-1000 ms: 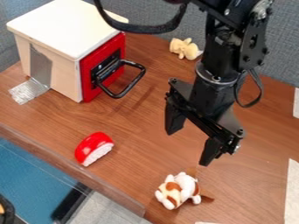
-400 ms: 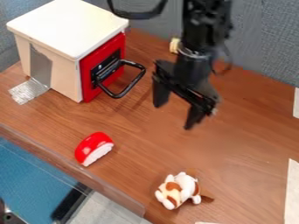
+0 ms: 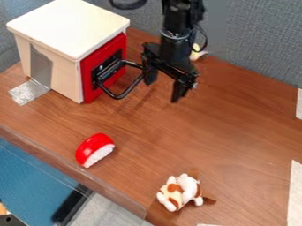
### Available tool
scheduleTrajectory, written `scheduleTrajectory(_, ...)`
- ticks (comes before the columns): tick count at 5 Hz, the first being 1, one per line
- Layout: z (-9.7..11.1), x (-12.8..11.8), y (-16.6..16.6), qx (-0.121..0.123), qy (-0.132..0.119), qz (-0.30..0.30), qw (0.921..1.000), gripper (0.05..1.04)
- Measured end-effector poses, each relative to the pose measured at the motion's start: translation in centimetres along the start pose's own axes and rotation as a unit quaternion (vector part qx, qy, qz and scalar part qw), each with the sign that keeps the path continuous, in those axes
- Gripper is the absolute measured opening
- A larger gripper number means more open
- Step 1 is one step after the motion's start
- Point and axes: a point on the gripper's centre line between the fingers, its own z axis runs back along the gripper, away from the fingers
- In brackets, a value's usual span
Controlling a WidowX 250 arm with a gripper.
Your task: Open the drawer
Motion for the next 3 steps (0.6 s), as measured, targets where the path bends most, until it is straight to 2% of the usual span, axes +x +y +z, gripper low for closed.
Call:
scheduleTrajectory(1,-0.2,0.9,3.0,0.024,0.001,0.02,0.9995,0.999)
scheduleTrajectory(2,-0.4,0.8,4.1,0.043,0.005,0.026,0.9987,0.999)
scheduleTrajectory(3,-2.2,0.2,4.3,0.05,0.033,0.027,0.9978,0.999)
